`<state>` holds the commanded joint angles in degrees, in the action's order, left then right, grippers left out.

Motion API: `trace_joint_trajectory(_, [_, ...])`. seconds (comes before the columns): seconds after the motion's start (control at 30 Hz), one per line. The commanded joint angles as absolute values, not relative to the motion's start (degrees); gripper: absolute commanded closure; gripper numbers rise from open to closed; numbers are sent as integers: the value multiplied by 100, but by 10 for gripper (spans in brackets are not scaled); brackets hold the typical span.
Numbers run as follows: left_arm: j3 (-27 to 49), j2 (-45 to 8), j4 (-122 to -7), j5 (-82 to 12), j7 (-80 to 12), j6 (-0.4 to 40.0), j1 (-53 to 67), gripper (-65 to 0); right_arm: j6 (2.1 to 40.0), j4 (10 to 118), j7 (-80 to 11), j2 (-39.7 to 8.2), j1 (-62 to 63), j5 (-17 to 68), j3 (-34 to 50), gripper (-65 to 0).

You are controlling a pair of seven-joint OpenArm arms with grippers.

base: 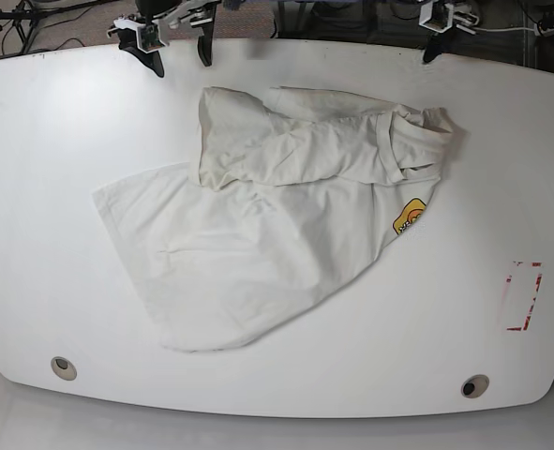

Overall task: Fold the T-shirt properly
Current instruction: 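Lower both grippers toward the crumpled white T-shirt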

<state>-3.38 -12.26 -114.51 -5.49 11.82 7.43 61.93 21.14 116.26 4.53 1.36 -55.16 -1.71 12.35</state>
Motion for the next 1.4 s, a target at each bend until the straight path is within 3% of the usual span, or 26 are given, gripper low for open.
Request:
trace_joint_trajectory(0.27, [-558,-1200,-11451,-549,927,725,5763,-597,2114,11626,453,136,-5481,-171,1218,-445])
trace_joint_trajectory(0.63, [-523,-514,-11451,-549,-40,708,5138,-596,2132,11609,453,136,-5385,-171,1218,-445])
trace_joint_trajectory(0.93, [-365,189,-11451,-549,-910,470,4690,-597,2167,11609,453,119,-5376,-198,1218,-445])
trace_joint_trajectory(1.4, [-31,760,-11433,-927,-1789,462,4048,-596,2176,11600,453,84,-5262,-207,1218,-445])
